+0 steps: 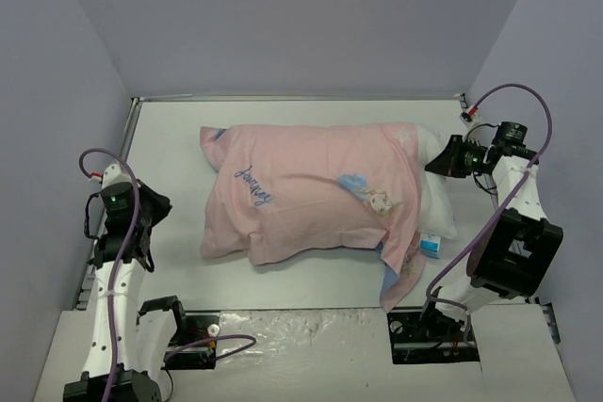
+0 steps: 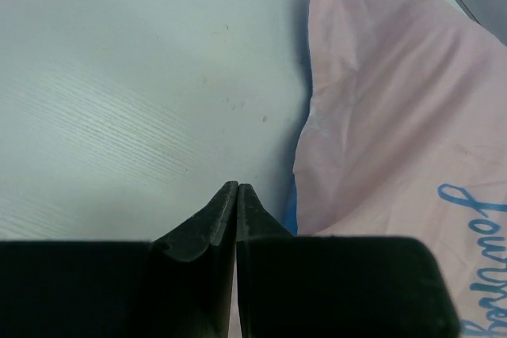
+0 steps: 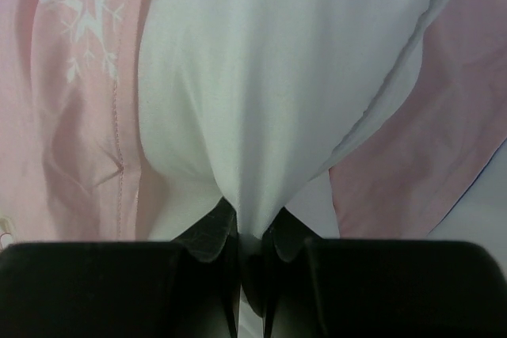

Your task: Remove the pillowcase from the pillow

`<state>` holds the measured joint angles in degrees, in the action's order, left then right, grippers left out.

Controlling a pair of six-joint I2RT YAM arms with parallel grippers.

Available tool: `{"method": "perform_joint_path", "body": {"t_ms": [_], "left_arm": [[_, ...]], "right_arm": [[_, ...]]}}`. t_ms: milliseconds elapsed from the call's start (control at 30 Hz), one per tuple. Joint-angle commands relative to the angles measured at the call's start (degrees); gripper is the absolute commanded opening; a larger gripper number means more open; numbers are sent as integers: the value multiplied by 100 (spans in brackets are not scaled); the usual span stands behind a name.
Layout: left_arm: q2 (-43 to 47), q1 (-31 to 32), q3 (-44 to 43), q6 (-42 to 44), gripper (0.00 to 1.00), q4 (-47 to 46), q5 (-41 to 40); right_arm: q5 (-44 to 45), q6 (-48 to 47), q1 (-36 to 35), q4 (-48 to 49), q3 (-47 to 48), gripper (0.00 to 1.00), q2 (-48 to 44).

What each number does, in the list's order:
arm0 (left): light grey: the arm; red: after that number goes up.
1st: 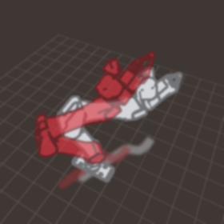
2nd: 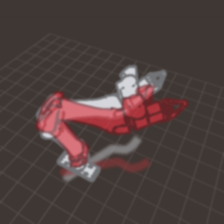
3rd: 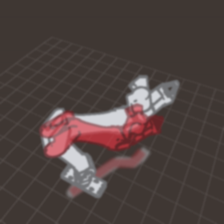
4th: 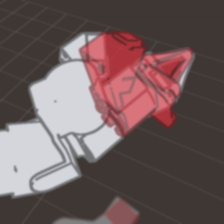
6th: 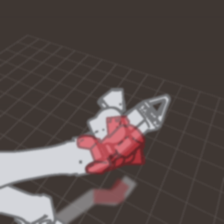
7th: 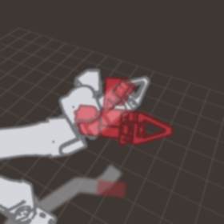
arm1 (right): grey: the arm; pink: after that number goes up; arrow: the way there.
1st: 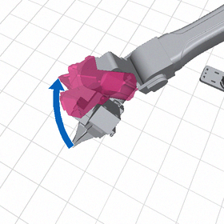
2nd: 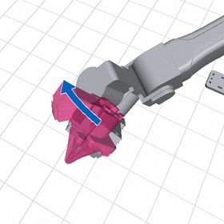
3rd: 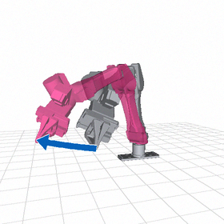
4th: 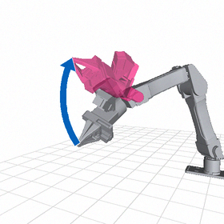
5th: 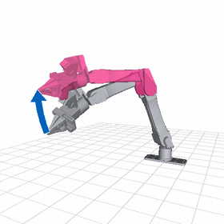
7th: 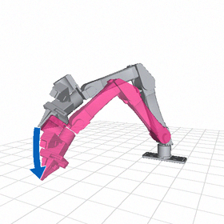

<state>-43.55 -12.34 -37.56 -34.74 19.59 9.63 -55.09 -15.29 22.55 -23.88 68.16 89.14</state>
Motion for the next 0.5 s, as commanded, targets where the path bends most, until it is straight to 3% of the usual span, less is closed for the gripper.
{"method": "perform_joint_path", "body": {"t_ms": [0,100,200,233,333,467], "left_arm": [[40,-6,12,-270,2,229,-14],[-39,-5,-49,-261,4,229,179],[-180,21,-85,-340,43,-43,706],[-285,47,-111,-349,63,-217,994],[-592,196,-181,-349,84,-508,1426],[-1146,644,-269,-209,93,-790,1665]], "right_arm": [[-37,-448,31,-248,154,0,-64],[-19,-589,31,-319,84,0,6],[-90,-721,13,-389,57,0,77],[-90,-730,4,-398,48,0,94],[-90,-774,-5,-398,39,0,173],[-107,-783,-48,-389,57,0,253]]}}
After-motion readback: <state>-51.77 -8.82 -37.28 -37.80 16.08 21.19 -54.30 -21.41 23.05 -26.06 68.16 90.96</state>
